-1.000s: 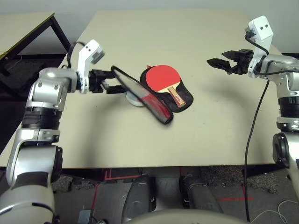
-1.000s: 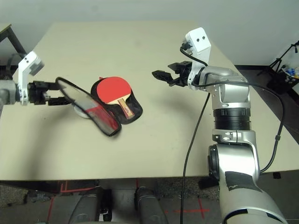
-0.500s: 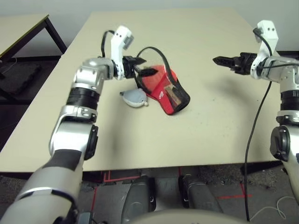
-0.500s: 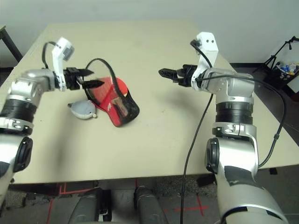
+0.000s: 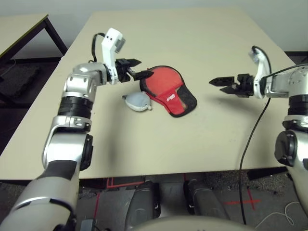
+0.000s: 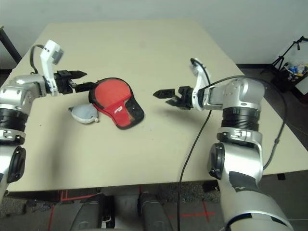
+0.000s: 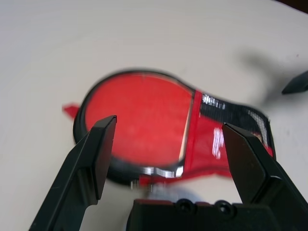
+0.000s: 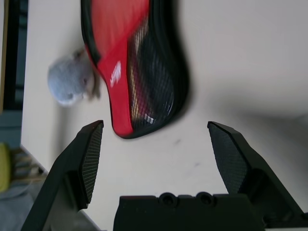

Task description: Store the ping-pong paddle in its case and zip it.

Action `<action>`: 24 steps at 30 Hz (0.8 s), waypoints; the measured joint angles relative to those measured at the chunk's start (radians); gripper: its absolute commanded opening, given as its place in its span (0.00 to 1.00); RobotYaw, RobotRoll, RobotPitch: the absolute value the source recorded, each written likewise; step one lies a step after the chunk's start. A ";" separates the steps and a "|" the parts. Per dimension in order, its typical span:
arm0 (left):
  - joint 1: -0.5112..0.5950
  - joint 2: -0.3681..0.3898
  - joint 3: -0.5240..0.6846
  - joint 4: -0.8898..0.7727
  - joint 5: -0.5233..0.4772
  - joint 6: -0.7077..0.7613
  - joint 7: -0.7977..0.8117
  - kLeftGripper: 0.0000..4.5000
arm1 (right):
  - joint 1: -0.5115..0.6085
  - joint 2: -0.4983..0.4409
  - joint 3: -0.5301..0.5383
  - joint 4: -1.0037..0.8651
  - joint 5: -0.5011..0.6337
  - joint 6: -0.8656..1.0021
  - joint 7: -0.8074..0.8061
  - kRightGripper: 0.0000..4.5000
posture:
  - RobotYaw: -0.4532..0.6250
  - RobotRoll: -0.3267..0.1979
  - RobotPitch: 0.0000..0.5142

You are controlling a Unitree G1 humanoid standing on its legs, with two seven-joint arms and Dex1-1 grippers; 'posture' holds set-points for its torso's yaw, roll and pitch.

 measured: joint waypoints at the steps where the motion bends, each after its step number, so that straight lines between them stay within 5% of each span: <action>1: 0.020 0.003 0.004 -0.018 -0.002 0.013 0.008 1.00 | 0.002 0.012 -0.001 0.001 -0.001 0.000 -0.012 0.99 | 0.46 0.62 0.18; 24: 0.074 -0.053 0.038 -0.140 -0.054 0.101 0.132 1.00 | -0.182 0.163 0.023 0.447 -0.058 -0.336 -0.120 0.99 | 0.45 0.62 0.21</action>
